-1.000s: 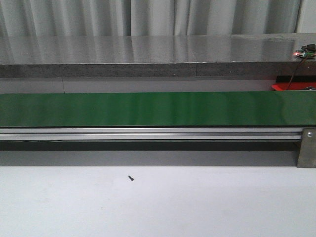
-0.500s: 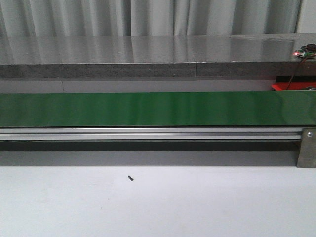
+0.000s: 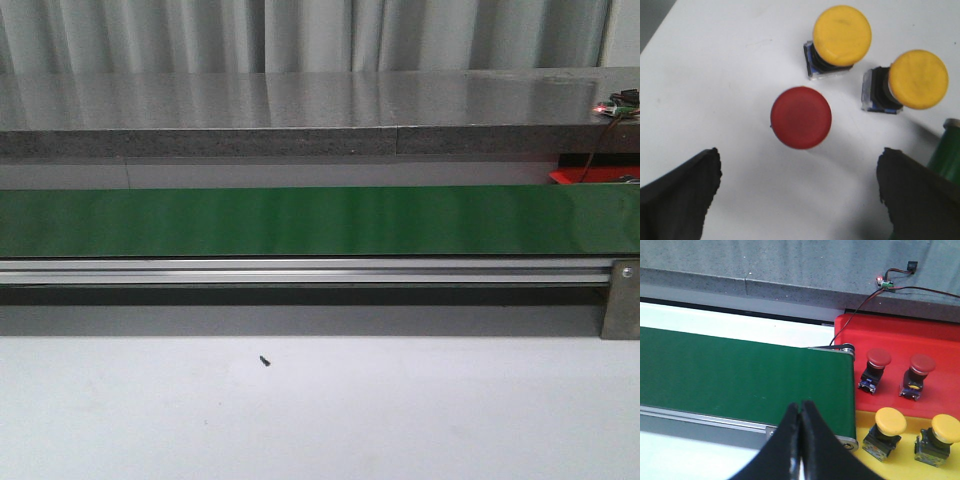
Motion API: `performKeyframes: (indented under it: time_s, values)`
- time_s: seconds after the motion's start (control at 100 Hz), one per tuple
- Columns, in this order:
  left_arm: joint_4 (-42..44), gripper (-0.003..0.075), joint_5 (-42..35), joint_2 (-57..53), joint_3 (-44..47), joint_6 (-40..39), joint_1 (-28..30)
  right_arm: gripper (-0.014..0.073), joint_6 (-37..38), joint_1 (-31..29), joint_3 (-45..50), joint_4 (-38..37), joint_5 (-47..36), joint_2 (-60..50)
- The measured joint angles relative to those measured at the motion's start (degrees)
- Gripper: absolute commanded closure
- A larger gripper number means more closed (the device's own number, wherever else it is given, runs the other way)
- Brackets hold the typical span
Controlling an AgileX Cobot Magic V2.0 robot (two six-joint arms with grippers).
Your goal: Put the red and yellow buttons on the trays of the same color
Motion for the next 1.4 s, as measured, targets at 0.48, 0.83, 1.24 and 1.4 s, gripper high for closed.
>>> performKeyframes:
  time_s: [0.48,0.83,1.24,1.4]
  values:
    - [0.2,0.0102,-0.1,8.4,-5.7,0.0,0.0,0.0660,0.0,0.0,0.0,0.0,0.0,0.0]
    - [0.4,0.0414,-1.7,10.0,-5.7,0.0,0.0,0.0660,0.0,0.0,0.0,0.0,0.0,0.0]
    - [0.6,0.0498,-1.6,10.0,-5.7,0.1,0.0,0.0660,0.0,0.0,0.0,0.0,0.0,0.0]
    - [0.8,0.0498,1.4,7.8,-5.7,0.8,0.0,0.0660,0.0,0.0,0.0,0.0,0.0,0.0]
